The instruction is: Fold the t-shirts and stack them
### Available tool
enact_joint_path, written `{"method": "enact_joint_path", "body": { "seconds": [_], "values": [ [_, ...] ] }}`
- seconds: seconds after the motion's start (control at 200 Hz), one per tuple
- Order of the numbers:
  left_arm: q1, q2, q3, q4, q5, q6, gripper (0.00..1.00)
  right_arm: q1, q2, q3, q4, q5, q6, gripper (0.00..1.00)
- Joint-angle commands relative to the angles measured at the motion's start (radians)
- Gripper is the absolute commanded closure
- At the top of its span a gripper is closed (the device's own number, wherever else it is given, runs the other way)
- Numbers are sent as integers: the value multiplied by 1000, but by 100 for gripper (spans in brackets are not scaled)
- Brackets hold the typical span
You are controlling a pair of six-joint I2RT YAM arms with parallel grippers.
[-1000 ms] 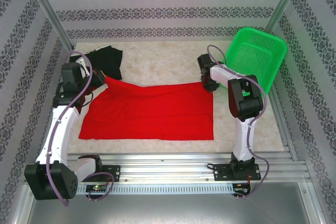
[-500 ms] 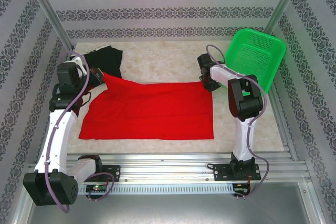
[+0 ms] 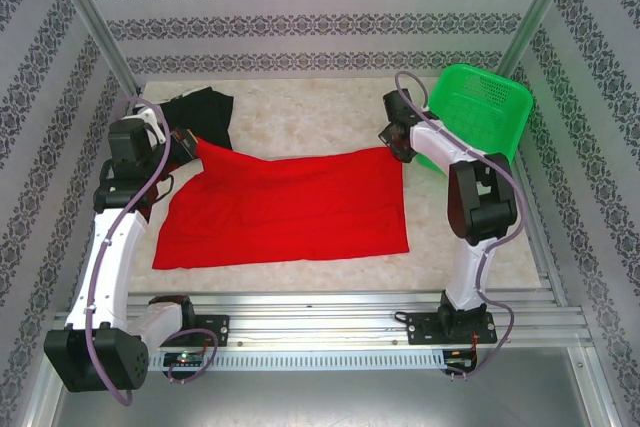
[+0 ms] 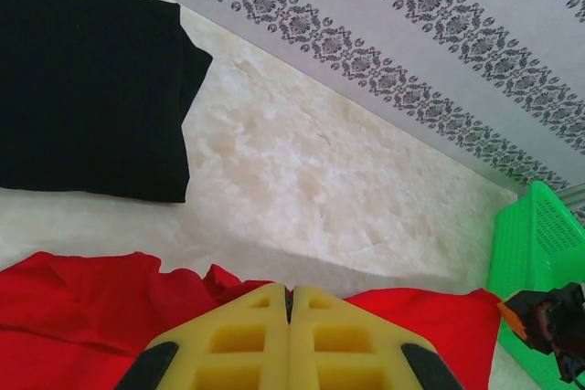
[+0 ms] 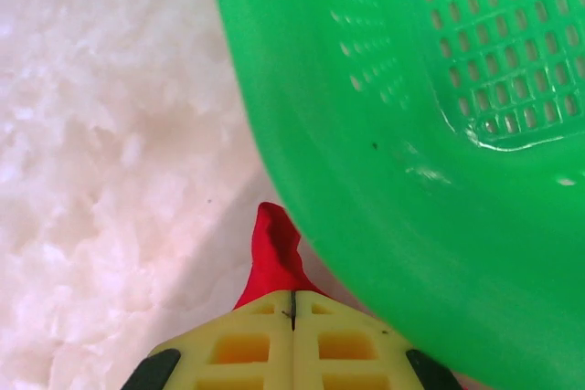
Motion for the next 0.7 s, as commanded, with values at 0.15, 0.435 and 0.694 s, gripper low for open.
{"method": "enact_joint_path", "body": {
  "seconds": [0.15, 0.435, 0.694],
  "values": [
    [31, -46, 53, 51, 30, 46, 100, 8, -140, -120, 74, -48, -140, 100],
    [42, -153, -26, 70, 58, 16, 100, 12, -238, -247, 109, -103, -219, 100],
    [44, -314, -155, 1, -57, -21, 100, 22, -328, -380, 133, -129, -289, 100]
  ]
}}
